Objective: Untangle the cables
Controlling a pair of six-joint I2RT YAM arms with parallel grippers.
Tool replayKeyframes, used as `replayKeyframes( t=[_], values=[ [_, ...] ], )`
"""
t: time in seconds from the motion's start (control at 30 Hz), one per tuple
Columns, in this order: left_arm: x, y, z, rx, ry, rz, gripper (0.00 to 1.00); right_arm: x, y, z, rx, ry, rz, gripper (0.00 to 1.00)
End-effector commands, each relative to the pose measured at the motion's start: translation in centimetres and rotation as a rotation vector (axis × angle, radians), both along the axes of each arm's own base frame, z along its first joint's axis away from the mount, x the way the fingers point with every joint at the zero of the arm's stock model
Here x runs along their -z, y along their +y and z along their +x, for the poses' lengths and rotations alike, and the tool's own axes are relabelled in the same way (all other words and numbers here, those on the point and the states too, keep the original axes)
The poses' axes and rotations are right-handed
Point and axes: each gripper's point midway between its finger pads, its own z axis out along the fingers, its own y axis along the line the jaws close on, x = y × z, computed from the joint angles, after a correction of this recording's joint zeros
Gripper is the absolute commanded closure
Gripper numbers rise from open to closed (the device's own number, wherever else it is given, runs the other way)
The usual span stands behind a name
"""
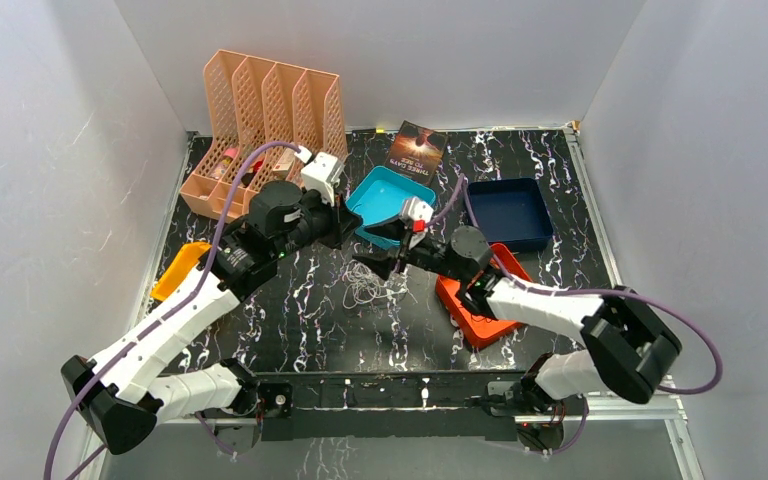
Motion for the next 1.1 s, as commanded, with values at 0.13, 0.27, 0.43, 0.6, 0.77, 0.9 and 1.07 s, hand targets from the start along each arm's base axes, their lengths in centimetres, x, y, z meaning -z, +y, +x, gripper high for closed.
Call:
replayKeyframes(
  t=[0.13, 0.27, 0.43, 0.6, 0.77, 0.9, 1.07],
  values=[
    [-4.5, 0.0, -1.6, 0.063, -0.057, -0.066, 1.00, -3.9, 2.3, 3.7, 0.074, -0.113, 0.148, 0.38],
    [-6.1, 0.4, -2.0, 0.060, -0.082, -0.090, 1.00, -1.6, 3.6, 3.5, 0.025, -0.026, 0.135, 0.46],
    [-8.8, 1.2, -2.2, 0.025, -0.125, -0.137, 1.00, 1.3, 4.5, 2.1, -0.009, 0.055, 0.098, 0.53],
    [-12.3, 2.3, -2.0, -0.029, -0.190, -0.180, 1.00, 4.1, 4.3, 0.7, -0.006, 0.129, 0.065, 0.57],
    [-15.9, 3.0, -1.9, -0.061, -0.259, -0.223, 1.00, 6.5, 4.1, -0.2, 0.001, 0.177, 0.027, 0.56],
    [-18.8, 3.2, -1.9, -0.060, -0.322, -0.240, 1.00, 8.2, 4.3, -0.7, -0.004, 0.210, 0.000, 0.54],
    [-22.1, 4.1, -1.3, -0.103, -0.404, -0.240, 1.00, 10.1, 4.0, -1.5, -0.007, 0.253, -0.025, 0.51]
  ],
)
